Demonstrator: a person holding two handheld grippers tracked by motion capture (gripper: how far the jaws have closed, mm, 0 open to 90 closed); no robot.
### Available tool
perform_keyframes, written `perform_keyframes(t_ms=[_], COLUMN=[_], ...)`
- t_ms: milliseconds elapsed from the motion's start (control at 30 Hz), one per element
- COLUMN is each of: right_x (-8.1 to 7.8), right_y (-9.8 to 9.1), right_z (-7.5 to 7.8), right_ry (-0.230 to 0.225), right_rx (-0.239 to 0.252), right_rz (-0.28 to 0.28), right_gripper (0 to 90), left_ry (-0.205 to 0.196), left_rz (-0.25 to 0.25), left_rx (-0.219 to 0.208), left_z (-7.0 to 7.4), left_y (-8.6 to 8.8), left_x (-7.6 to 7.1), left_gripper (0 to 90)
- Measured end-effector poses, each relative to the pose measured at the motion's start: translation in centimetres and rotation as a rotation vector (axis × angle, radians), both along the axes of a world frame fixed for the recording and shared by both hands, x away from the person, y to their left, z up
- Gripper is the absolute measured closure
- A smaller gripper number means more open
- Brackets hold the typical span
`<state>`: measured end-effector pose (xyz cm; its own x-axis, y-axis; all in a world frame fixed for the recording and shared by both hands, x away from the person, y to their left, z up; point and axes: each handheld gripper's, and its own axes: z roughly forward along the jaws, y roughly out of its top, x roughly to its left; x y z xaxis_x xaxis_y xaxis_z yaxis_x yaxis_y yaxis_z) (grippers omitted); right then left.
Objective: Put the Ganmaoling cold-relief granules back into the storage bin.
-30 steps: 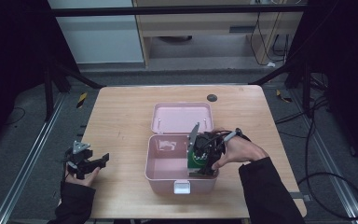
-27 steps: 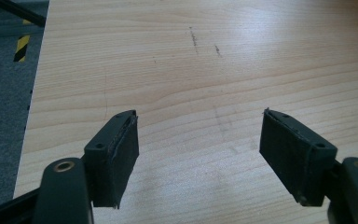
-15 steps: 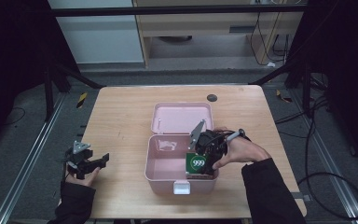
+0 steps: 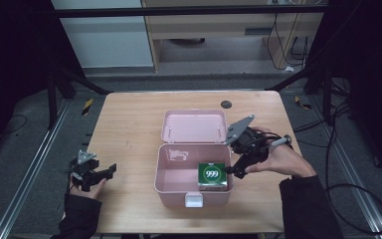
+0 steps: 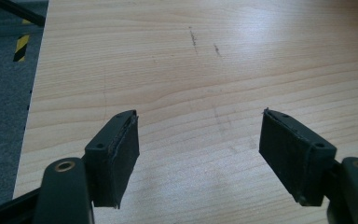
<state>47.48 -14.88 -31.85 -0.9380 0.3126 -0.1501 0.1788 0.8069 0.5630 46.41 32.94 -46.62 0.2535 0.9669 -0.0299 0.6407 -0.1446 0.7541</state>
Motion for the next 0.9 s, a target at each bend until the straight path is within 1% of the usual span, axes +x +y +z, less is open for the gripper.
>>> perform_keyframes(t_ms=[67,167,233,267,300,367,467,667,700,733,767,833,867,900], right_x=[0.0,-0.2,-0.1,0.0,0.0,0.1,0.0,-0.2,-0.2,-0.2,-0.2,-0.2,-0.1,0.0], right_y=[-1.2,-3.1,-4.3,-5.1,-5.6,-6.6,-7.8,-9.1,-9.3,-9.5,-9.7,-10.2,-10.5,-10.8], right_z=[0.0,-0.4,-1.0,-1.4,-1.7,-2.7,-4.5,-8.4,-9.0,-9.7,-10.1,-11.3,-11.9,-12.4], right_ry=[-0.011,-0.036,-0.066,-0.076,-0.077,-0.063,-0.052,-0.024,-0.022,-0.019,-0.022,-0.028,-0.03,-0.035], right_rx=[0.026,0.051,0.068,0.085,0.096,0.128,0.159,0.228,0.238,0.249,0.252,0.264,0.257,0.235], right_rz=[-0.041,-0.129,-0.204,-0.253,-0.278,-0.345,-0.407,-0.523,-0.549,-0.588,-0.607,-0.664,-0.686,-0.705], right_gripper=[10.1,10.4,10.4,9.8,9.7,9.7,8.8,8.1,8.1,8.1,8.0,8.5,8.1,7.6], left_ry=[0.001,0.002,0.004,0.005,0.007,0.009,0.013,0.016,0.016,0.017,0.016,0.015,0.015,0.017], left_rz=[-0.002,-0.003,-0.006,-0.007,-0.008,-0.009,-0.006,-0.007,-0.007,-0.007,-0.007,-0.008,-0.009,-0.011], left_rx=[-0.002,-0.003,0.001,0.002,0.004,0.004,0.003,0.006,0.006,0.007,0.008,0.009,0.01,0.012], left_z=[0.0,0.0,0.0,0.0,-0.1,-0.1,-0.1,-0.2,-0.3,-0.3,-0.3,-0.3,-0.4,-0.4], left_y=[0.0,0.0,-0.1,-0.1,-0.1,-0.1,-0.1,-0.2,-0.2,-0.2,-0.2,-0.2,-0.2,-0.1], left_x=[0.0,0.0,0.0,0.0,0.0,0.0,0.1,0.1,0.1,0.1,0.1,0.1,0.1,0.1], left_gripper=[29.1,30.3,30.6,30.8,31.0,31.3,31.5,31.5,31.4,31.3,31.2,30.7,30.4,30.1])
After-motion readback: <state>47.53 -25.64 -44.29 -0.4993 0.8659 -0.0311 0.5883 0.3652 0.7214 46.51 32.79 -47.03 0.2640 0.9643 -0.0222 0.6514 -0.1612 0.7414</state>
